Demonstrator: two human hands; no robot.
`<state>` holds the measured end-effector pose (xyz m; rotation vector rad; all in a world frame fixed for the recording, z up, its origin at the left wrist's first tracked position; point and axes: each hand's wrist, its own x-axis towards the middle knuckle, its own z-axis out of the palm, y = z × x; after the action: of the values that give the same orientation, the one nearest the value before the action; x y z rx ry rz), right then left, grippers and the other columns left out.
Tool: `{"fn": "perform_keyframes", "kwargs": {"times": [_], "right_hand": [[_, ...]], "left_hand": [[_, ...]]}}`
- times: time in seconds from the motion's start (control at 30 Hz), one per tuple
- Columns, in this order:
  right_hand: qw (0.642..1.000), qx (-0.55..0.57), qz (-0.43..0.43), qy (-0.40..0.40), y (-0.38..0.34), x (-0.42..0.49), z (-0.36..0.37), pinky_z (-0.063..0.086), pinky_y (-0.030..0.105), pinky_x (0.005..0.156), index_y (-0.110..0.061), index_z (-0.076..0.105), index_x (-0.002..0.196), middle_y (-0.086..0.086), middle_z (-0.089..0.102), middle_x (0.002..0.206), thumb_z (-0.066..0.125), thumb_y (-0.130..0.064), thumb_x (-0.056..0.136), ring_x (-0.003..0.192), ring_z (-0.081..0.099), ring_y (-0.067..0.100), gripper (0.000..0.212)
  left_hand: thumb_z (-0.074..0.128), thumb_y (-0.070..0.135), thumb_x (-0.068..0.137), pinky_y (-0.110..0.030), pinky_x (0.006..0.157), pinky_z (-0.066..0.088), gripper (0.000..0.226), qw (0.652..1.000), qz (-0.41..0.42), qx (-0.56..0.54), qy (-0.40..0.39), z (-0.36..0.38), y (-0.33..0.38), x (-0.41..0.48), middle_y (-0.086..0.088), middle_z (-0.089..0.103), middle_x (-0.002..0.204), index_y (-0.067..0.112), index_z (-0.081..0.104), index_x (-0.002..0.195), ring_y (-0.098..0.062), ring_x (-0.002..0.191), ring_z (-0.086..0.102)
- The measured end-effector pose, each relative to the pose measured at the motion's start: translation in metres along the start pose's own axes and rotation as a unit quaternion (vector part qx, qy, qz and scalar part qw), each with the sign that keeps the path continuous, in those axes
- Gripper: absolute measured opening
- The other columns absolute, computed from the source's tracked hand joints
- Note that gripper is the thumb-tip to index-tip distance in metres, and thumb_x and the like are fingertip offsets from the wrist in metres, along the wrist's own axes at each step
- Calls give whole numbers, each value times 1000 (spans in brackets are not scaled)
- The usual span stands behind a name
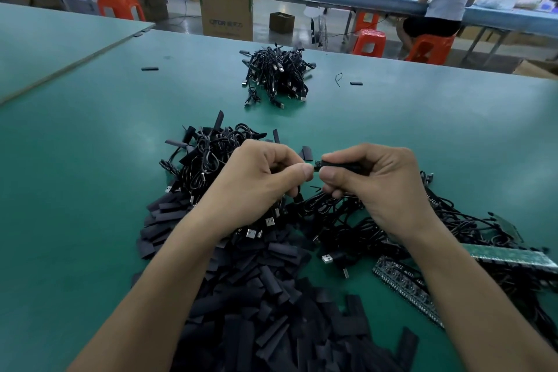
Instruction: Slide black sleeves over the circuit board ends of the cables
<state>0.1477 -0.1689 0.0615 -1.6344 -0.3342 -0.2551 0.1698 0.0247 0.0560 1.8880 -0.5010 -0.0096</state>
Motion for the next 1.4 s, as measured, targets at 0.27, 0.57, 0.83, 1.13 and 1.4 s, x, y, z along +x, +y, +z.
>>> {"fn": "perform_keyframes", "kwargs": {"times": [0.27, 0.57, 0.83, 1.13, 1.4], "right_hand": [[1000, -4, 8, 3, -1, -1, -1, 57, 21, 60, -11, 76, 88, 6, 77, 76, 82, -14, 63, 61, 72, 17, 25], [998, -54, -5, -14, -4, -1, -1, 57, 20, 64, -16, 77, 86, 2, 77, 75, 81, -16, 68, 66, 73, 15, 19], [1000, -31, 0, -5, 0, -2, 1, 56, 20, 60, -17, 77, 87, 4, 76, 75, 81, -20, 69, 63, 72, 17, 18], [999, -37, -13, -8, 0, -1, 3, 56, 18, 64, -23, 77, 96, 0, 77, 80, 83, -23, 68, 69, 73, 13, 28], [986, -47, -41, 154, 4, -5, 14, 56, 16, 65, -30, 72, 104, -8, 75, 78, 81, -11, 79, 64, 70, 8, 34]], "left_hand": [[67, 27, 95, -30, 54, 42, 21, 1000, -7, 14, -1, -2, 0, -1, 8, 63, 56, 20, 74, 77, -13, 51, 50], [66, 28, 95, -29, 53, 40, 21, 1000, -11, 15, -21, 0, 0, -2, 5, 67, 59, 17, 74, 78, -15, 53, 50], [66, 26, 94, -20, 47, 37, 22, 1000, -2, 12, -9, 4, -1, -1, 8, 62, 54, 15, 72, 76, -7, 47, 46], [64, 25, 97, -17, 50, 40, 22, 999, -9, 0, -31, 4, 0, -2, 4, 70, 62, 12, 74, 83, -7, 52, 52], [62, 17, 98, -18, 57, 50, 17, 998, -32, -38, -22, 9, 1, -1, 1, 76, 73, 10, 76, 90, -7, 57, 63]]}}
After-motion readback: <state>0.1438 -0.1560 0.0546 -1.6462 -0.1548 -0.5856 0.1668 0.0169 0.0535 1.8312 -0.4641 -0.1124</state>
